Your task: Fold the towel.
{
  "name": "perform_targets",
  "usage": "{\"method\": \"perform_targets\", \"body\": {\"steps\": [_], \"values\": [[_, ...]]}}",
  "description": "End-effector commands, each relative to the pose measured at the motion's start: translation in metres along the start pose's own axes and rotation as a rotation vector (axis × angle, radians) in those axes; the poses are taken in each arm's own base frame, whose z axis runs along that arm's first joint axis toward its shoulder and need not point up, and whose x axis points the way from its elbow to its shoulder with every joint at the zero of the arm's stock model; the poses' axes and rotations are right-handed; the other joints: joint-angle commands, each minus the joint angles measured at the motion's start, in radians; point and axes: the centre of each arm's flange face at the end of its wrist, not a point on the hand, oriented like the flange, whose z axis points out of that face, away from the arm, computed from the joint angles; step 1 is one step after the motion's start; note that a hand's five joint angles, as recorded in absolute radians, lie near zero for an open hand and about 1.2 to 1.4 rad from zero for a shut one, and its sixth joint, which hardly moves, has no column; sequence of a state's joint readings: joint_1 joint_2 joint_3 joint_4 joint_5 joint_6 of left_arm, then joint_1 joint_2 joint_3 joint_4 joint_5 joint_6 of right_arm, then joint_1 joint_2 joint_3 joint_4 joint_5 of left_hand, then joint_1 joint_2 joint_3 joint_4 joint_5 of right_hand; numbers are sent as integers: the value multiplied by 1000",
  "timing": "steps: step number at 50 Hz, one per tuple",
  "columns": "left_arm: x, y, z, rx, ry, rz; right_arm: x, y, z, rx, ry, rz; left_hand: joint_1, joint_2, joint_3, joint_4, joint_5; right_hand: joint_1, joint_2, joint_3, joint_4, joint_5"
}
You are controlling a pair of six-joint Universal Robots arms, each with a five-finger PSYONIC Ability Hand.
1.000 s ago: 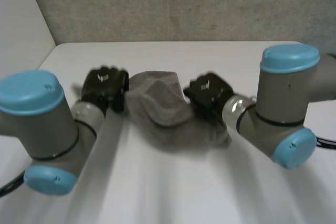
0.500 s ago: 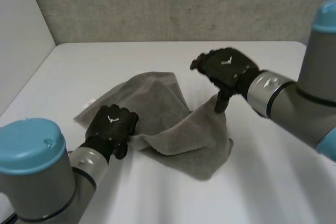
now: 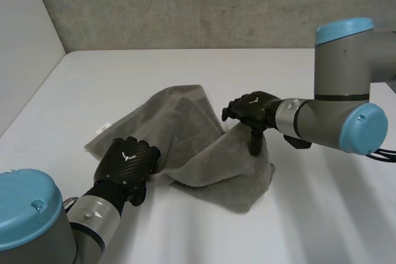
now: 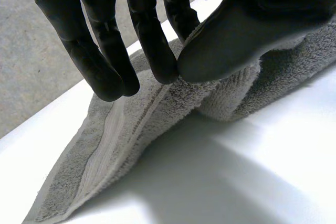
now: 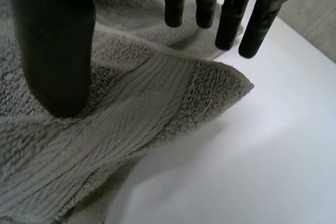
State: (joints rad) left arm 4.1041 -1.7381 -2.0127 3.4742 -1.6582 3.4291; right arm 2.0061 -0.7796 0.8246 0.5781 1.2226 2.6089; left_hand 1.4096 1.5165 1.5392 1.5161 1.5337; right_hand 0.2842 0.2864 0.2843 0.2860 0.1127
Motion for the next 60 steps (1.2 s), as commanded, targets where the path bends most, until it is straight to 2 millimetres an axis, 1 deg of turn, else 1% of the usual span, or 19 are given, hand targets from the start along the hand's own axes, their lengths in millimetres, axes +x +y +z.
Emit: {"method": "perform_targets", "body": {"steps": [1, 5, 7, 9, 13, 15, 18, 25, 26, 27, 31, 34, 39, 45, 48, 53, 55, 57, 60], "values": [[-3, 0, 8, 30, -23, 36, -10, 16, 17, -56, -34, -13, -13, -120, -143, -120, -312, 258, 256, 258, 256, 255], [-9, -8, 15, 78, -54, 66, -14, 21, 20, -79, -51, -23, -13, -120, -143, -120, -312, 485, 483, 485, 483, 482], [-11, -11, 18, 99, -64, 76, -13, 16, 18, -65, -47, -40, -13, -120, -143, -120, -312, 920, 918, 920, 918, 917], [-12, -15, 21, 117, -71, 89, -12, 13, 16, -53, -42, -39, -13, -120, -143, -120, -312, 1091, 1089, 1091, 1089, 1088], [-16, -29, 29, 168, -93, 119, -6, 0, 6, -8, -12, -33, -13, -120, -143, -120, -312, 1112, 1110, 1112, 1110, 1109], [-18, -35, 31, 182, -99, 124, -4, -20, -11, 66, 27, -43, -13, -120, -143, -120, -312, 1112, 1110, 1112, 1110, 1109], [-23, -48, 35, 217, -117, 121, -3, -23, -19, 87, 42, -48, -13, -120, -143, -120, -312, 1112, 1110, 1112, 1110, 1109], [-39, -79, 34, 299, -173, 108, 4, -65, -92, 282, 186, -109, -13, -120, -143, -120, -312, 1112, 1110, 1112, 1110, 1109], [-47, -95, 27, 343, -195, 101, 11, -74, -109, 332, 242, -116, -13, -120, -143, -120, -312, 1112, 1110, 1112, 1110, 1109], [-55, -110, 20, 386, -219, 94, 12, -74, -109, 332, 242, -116, -13, -120, -143, -120, -312, 1112, 1110, 1112, 1110, 1109], [-67, -136, 7, 460, -254, 90, 28, -100, -165, 489, 421, -126, -13, -120, -143, -120, -312, 1112, 1110, 1112, 1110, 1109], [-75, -161, -9, 532, -267, 88, 27, -113, -193, 555, 476, -132, -13, -120, -143, -120, -312, 1112, 1110, 1112, 1110, 1109], [-84, -189, -31, 608, -281, 68, 21, -118, -211, 589, 497, -143, -13, -120, -143, -120, -312, 1112, 1110, 1112, 1110, 1109], [-87, -199, -34, 601, -274, 66, 17, -109, -205, 527, 458, -128, -13, -120, -143, -120, -312, 1112, 1110, 1112, 1110, 1109], [-83, -187, -17, 537, -233, 75, 14, -104, -197, 498, 435, -124, -13, -120, -143, -120, -312, 1112, 1110, 1112, 1110, 1109], [-68, -155, 19, 407, -143, 86, 7, -75, -138, 326, 320, -171, -13, -120, -143, -120, -312, 1112, 1110, 1112, 1110, 1109], [-63, -143, 30, 362, -117, 90, 3, -69, -127, 297, 296, -191, -13, -120, -143, -120, -312, 1112, 1110, 1112, 1110, 1109], [-56, -119, 57, 270, -80, 93, 2, -64, -115, 271, 279, -207, -13, -120, -143, -120, -312, 1112, 1110, 1112, 1110, 1109], [-53, -110, 69, 235, -67, 93, 6, -53, -89, 227, 256, -219, -13, -120, -143, -120, -312, 1112, 1110, 1112, 1110, 1109]]}}
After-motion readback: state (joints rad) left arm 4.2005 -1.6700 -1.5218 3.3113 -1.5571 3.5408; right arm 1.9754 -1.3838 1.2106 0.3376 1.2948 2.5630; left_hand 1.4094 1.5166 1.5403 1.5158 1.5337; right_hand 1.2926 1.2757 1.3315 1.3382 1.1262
